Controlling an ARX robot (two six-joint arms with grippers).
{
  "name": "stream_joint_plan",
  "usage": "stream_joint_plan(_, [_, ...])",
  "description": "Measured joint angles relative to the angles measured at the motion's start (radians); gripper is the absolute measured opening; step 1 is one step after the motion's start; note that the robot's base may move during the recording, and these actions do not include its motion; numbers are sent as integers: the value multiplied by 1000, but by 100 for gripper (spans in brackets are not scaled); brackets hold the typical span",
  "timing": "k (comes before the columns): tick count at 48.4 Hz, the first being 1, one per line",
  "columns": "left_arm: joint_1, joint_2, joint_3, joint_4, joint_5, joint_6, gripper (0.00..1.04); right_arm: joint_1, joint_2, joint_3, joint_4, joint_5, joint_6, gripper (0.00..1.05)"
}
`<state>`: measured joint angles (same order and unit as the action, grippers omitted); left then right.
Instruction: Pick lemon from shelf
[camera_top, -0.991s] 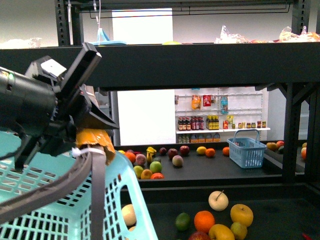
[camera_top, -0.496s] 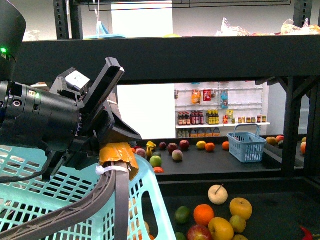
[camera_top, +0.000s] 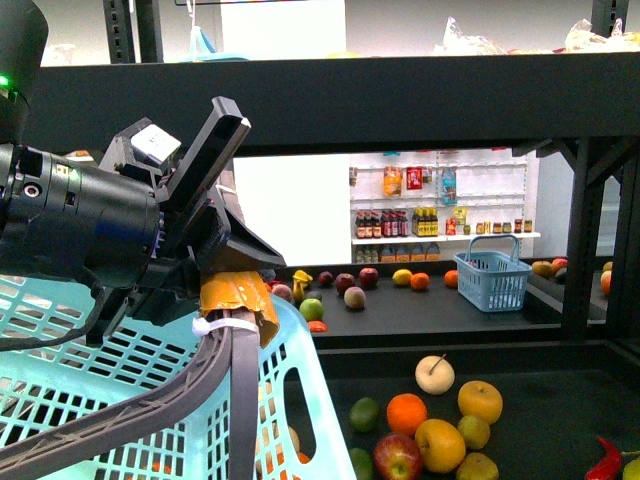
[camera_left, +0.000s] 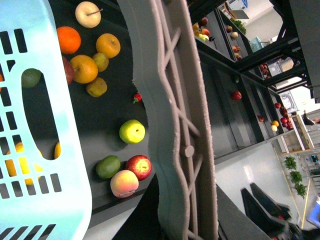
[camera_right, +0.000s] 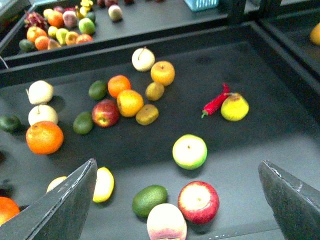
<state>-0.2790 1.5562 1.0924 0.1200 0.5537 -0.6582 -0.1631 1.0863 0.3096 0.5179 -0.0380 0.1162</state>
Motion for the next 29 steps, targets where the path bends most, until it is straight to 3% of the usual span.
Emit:
stream_joint_plan(17, [0,0,0,0,0,2,10,-17,558,339,47,-234,-13,97])
stream_joint_plan(29, [0,0,0,0,0,2,10,50,874,528,38,-214,-123,97])
